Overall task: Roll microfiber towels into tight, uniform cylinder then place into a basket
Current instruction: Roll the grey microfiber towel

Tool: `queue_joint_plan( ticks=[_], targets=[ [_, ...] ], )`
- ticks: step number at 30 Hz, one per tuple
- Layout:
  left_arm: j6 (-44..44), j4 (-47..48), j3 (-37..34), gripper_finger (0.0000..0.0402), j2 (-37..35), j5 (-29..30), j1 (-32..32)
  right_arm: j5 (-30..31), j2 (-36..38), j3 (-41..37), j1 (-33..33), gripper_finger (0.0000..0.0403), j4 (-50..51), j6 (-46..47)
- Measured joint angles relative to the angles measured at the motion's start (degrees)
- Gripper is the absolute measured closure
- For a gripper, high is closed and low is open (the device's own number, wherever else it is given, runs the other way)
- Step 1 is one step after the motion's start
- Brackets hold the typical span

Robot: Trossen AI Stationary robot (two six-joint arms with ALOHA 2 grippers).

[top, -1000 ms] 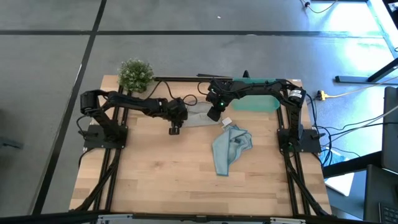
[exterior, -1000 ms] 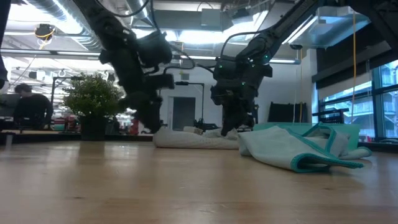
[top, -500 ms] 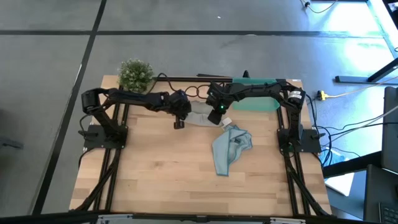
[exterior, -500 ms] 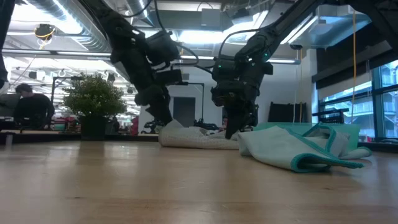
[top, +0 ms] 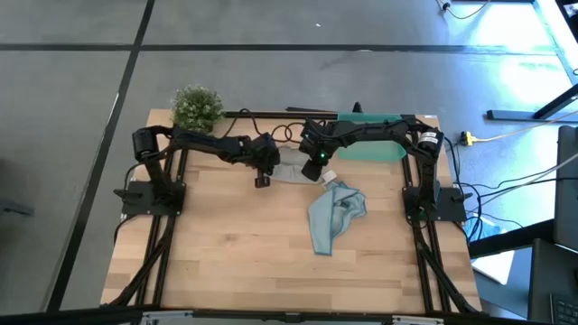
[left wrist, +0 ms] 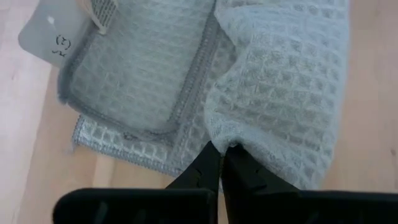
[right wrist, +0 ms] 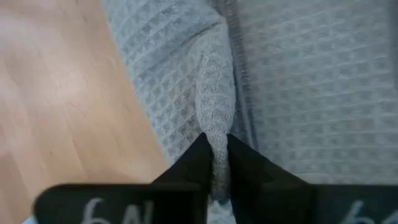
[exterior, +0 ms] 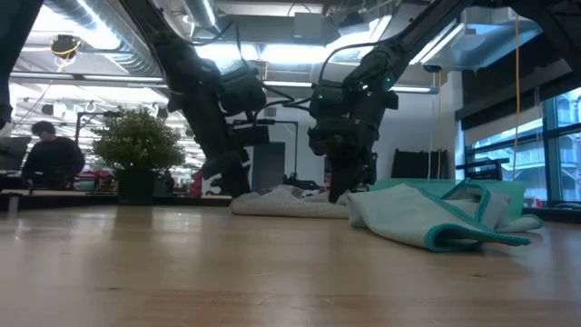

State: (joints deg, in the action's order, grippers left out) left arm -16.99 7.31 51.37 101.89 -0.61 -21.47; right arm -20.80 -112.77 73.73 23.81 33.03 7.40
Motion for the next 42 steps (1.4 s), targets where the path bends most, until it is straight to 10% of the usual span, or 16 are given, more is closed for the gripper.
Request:
queue_joint_plan(
  ticks=[9, 28, 42],
  targets=[
    [0.04, 0.14, 0.07, 0.0401, 0.48, -0.42, -0.02, 2.05, 0.0, 1.65, 0.8, 0.0283, 3.6, 0.09],
    [0.39, -0.61, -0.08, 0.0401, 0.22, -0.21, 0.0, 6.94, 0.04, 16.09, -5.56, 0.0276, 17.84, -3.42],
    [-2.09, -0.23, 2.42, 0.0401, -1.52, 1.63, -0.39, 10.83, 0.22, 3.35, -6.34, 0.0276, 4.68, -6.67]
  ],
)
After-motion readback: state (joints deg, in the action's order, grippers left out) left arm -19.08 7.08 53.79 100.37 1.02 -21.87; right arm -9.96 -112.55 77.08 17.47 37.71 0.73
